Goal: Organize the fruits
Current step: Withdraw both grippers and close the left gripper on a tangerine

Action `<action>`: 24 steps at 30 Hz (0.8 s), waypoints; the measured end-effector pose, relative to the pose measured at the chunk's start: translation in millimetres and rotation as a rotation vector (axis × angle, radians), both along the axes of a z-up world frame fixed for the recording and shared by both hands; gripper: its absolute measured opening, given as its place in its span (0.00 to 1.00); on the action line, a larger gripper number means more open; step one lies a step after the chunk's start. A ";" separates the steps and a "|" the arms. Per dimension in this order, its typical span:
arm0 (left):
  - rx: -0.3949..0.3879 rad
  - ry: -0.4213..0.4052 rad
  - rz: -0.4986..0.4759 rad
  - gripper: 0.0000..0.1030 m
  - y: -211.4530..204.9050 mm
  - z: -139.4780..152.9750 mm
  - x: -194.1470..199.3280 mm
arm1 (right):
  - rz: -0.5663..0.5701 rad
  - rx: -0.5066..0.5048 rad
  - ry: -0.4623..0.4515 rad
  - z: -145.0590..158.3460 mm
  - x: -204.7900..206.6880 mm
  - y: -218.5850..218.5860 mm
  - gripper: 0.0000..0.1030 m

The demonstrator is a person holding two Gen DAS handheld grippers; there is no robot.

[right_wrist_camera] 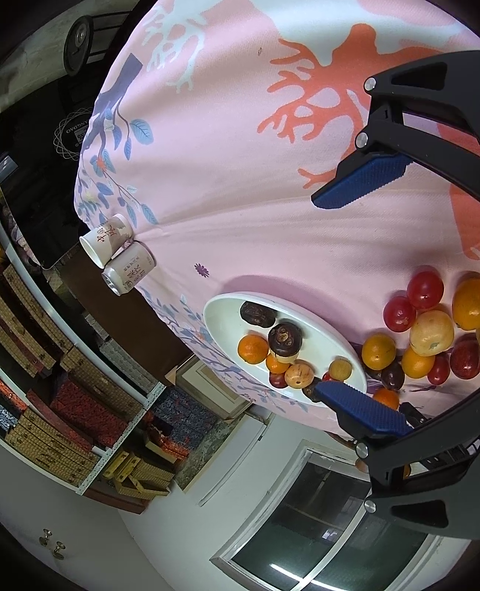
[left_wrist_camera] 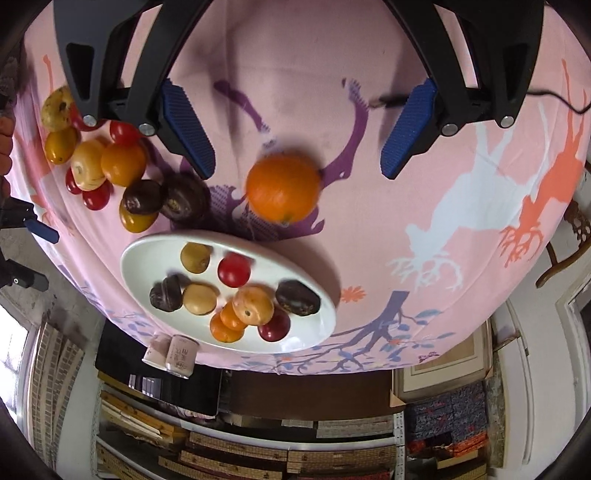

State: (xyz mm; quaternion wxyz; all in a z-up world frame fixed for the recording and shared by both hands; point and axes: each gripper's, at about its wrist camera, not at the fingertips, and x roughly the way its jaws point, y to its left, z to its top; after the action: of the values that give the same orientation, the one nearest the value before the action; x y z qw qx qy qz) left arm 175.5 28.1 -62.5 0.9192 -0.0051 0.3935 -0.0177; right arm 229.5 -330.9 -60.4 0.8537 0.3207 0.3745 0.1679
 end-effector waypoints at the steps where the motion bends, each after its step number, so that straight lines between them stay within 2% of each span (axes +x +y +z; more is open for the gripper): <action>1: 0.008 -0.004 -0.008 0.86 -2.3 0.6 1.1 | 0.001 -0.005 0.001 -0.3 0.5 0.4 0.92; 4: 0.024 -0.004 -0.028 0.86 -7.2 0.4 2.7 | 0.002 -0.009 0.004 -0.6 1.9 1.7 0.92; 12: -0.010 0.031 -0.033 0.86 -2.9 -3.9 7.5 | 0.012 -0.017 0.002 -1.3 2.2 4.5 0.92; 15: -0.035 0.044 -0.042 0.78 -1.3 -5.5 10.2 | 0.013 -0.019 0.003 -1.3 2.2 5.0 0.92; 21: -0.067 0.092 -0.062 0.54 -0.8 -13.0 17.8 | 0.015 -0.021 0.013 -2.8 3.0 6.1 0.92; 24: -0.077 0.095 -0.058 0.53 0.0 -13.6 21.7 | 0.024 -0.029 0.014 -3.2 3.7 8.9 0.92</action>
State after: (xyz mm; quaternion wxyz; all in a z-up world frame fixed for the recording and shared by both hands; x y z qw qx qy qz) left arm 197.2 28.1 -76.1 0.8977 -0.0300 0.4355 -0.0590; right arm 233.2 -322.0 -63.6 0.8536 0.3046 0.3866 0.1705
